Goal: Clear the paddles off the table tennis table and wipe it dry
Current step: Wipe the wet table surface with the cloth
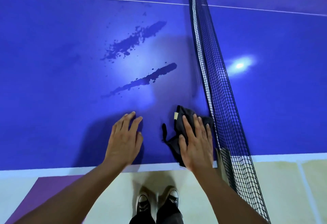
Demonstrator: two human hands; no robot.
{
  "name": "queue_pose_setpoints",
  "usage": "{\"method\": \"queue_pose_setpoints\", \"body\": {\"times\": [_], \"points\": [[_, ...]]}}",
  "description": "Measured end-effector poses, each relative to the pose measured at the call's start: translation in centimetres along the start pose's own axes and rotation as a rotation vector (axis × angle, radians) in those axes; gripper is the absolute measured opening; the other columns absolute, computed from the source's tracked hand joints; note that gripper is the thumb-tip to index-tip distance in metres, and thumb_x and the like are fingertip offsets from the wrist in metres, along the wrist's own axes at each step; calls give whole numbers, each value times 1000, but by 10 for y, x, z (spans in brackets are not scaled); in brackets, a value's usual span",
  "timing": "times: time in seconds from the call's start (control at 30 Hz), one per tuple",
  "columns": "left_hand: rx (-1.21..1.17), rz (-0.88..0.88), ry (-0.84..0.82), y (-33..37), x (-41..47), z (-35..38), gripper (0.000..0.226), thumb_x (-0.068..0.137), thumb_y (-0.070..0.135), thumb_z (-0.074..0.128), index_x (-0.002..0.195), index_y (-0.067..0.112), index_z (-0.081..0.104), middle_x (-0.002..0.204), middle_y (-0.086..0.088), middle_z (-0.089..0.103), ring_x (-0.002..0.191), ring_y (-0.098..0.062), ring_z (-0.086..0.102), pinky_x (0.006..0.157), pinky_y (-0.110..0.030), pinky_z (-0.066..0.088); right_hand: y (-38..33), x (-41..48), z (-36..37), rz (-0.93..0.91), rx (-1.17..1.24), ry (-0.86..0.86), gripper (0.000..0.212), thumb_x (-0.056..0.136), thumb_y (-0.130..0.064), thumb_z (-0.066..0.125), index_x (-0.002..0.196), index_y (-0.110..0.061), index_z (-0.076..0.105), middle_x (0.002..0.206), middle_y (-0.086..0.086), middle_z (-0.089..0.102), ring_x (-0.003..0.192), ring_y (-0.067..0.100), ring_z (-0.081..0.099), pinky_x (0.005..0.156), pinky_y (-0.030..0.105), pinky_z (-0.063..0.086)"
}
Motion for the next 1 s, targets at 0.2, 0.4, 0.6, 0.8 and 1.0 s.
{"method": "queue_pose_setpoints", "body": {"times": [0.2,0.4,0.6,0.8,1.0], "points": [[9,66,43,-15,83,-16,49,98,18,54,147,14,47,156,-9,40,145,-30,37,116,-46,34,3,62,1,-22,-5,-5,64,100,-46,32,162,-35,18,170,0,15,158,14,2,129,42,2],[43,120,82,-34,193,-41,52,101,20,40,152,12,39,159,-8,37,148,-30,33,122,-42,28,-8,171,-1,-59,-2,14,63,101,-46,30,162,-31,22,170,2,18,158,17,7,128,44,7],[86,88,29,-46,282,-35,59,101,34,24,154,11,36,162,-9,32,151,-31,27,122,-44,25,-14,319,-5,-52,-2,53,63,99,-45,34,160,-31,28,169,4,22,156,21,17,128,43,6],[91,62,65,-46,284,-20,58,101,30,33,156,12,32,164,-6,27,153,-29,21,121,-46,24,-17,468,-6,-27,12,70,62,99,-43,40,159,-30,31,168,7,23,156,21,18,128,42,4],[91,53,49,-47,288,-20,59,99,28,36,156,13,34,165,-4,25,153,-28,21,119,-48,27,-25,594,-10,32,69,68,62,100,-44,39,160,-30,30,168,8,22,157,21,14,128,40,-1]]}}
Point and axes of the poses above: each hand's wrist, its own x-axis towards the middle knuckle, its own z-axis out of the palm, y = z × x, the point moved 2 cm from there along x, towards the middle knuckle
